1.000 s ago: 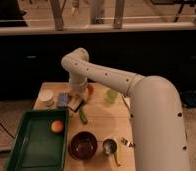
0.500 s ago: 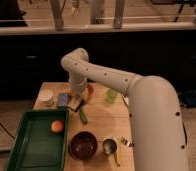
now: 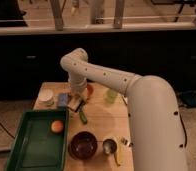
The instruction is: Place eraser in paper cup
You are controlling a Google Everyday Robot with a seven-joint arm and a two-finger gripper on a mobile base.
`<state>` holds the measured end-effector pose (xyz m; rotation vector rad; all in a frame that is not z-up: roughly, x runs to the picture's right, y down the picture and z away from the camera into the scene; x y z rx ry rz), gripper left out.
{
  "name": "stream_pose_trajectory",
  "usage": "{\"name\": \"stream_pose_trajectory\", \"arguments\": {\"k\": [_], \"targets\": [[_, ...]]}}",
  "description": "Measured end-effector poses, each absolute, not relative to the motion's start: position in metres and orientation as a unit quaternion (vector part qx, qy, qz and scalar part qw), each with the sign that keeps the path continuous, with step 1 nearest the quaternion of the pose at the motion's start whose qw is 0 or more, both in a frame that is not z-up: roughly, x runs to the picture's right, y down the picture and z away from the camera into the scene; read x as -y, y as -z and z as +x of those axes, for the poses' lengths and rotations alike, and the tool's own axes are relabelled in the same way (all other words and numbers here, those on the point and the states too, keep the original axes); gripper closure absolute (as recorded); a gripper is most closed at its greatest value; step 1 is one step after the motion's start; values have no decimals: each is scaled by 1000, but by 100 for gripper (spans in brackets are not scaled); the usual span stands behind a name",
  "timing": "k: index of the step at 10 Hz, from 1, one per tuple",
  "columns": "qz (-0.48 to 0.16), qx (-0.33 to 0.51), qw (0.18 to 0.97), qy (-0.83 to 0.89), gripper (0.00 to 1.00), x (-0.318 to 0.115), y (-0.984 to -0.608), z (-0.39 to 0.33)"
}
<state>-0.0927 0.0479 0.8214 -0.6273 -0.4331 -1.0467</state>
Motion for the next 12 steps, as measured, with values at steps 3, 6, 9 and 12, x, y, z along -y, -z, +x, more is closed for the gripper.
{"name": "stream_pose_trajectory", "arguments": {"k": [3,6,9,12], "targets": [[-290,205,793,496,97,-48,-822,-97],[-288,207,789,502,97,-48,-824,-98],[-286,210,784,509,97,-48,-824,-100],[-284,214,780,515,97,-48,-825,-106]]}}
